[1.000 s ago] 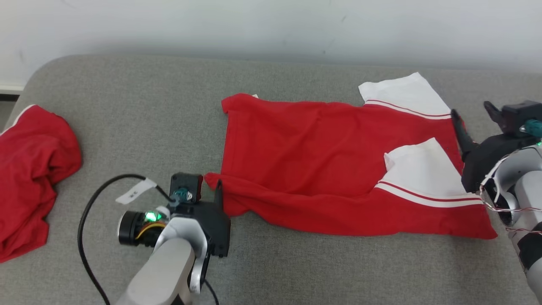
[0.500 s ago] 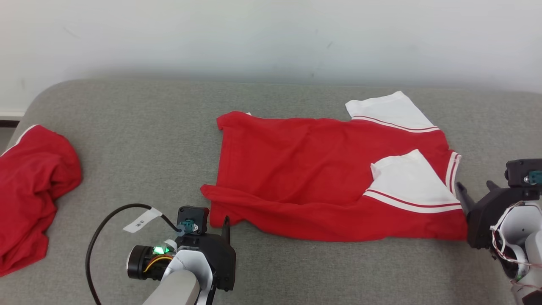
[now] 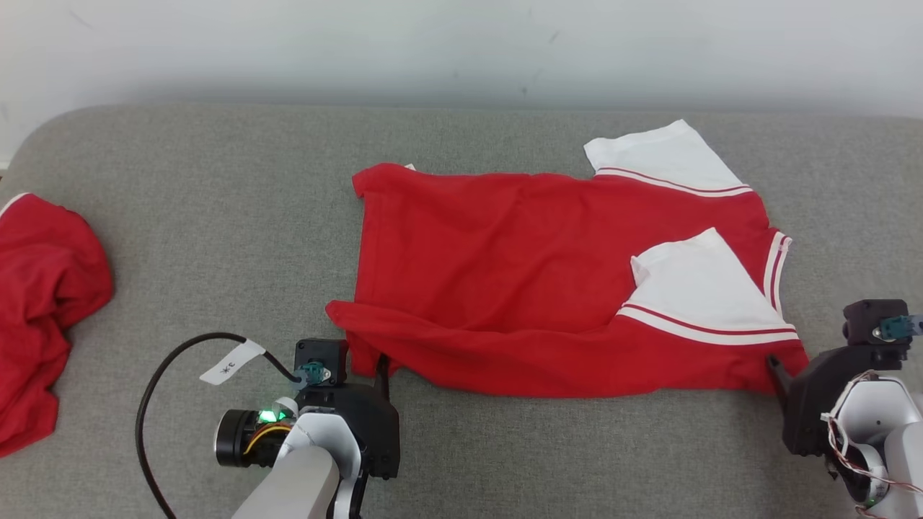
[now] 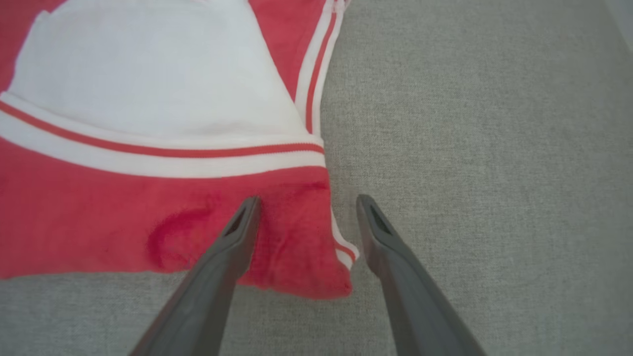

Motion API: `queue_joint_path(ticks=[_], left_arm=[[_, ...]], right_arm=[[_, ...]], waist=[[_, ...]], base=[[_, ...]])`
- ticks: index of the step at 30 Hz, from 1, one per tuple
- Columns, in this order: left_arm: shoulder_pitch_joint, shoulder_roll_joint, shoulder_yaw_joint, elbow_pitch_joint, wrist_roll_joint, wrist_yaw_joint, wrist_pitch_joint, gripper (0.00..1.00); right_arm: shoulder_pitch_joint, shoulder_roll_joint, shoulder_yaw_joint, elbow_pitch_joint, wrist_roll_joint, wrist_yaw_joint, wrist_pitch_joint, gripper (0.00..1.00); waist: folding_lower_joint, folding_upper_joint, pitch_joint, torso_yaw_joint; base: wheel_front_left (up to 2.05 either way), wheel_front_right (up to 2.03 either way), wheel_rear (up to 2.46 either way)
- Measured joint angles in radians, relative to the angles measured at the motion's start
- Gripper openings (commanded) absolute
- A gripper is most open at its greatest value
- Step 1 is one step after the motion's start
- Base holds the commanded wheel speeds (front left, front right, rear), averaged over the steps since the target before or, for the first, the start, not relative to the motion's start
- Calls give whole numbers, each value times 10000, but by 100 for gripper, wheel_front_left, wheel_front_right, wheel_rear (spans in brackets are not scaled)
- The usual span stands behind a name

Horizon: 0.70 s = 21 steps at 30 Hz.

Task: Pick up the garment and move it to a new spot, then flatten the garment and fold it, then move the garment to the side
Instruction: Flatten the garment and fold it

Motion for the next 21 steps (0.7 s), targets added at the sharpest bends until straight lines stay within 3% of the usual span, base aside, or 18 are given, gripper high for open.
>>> queue_joint_path(ticks=[7, 8, 9, 10, 11, 12, 21], left_arm=[[-177, -86, -50, 247, -77, -36, -119, 100], [-214, -90, -67, 286, -86, -88, -119, 100], [-253, -92, -84, 320, -102, -105, -119, 100], [-286, -98, -96, 353, -119, -182, -121, 66], [-297, -98, -113, 374, -140, -236, -148, 18], [-296, -105, -117, 382, -188, -299, -157, 0], [607, -15, 456, -27, -1210, -934, -290, 0]], right_arm=[[244, 343, -305, -274, -203, -2, 717, 100], [270, 349, -293, -341, -213, 0, 761, 50], [306, 359, -288, -414, -213, -2, 803, 16], [349, 362, -238, -474, -213, 0, 872, 0], [387, 347, -150, -518, -205, 0, 945, 0], [415, 339, -134, -556, -146, 0, 957, 0], [784, 259, -694, -963, -8, 0, 984, 0]], waist=[[0, -1, 173, 24], [0, -1, 187, 27], [0, -1, 198, 29], [0, 0, 202, 27], [1, 0, 199, 25], [1, 0, 190, 23], [1, 0, -170, 25]], base=[[0, 0, 0], [0, 0, 0], [0, 0, 0], [0, 0, 0], [0, 0, 0], [0, 0, 0], [0, 0, 0]])
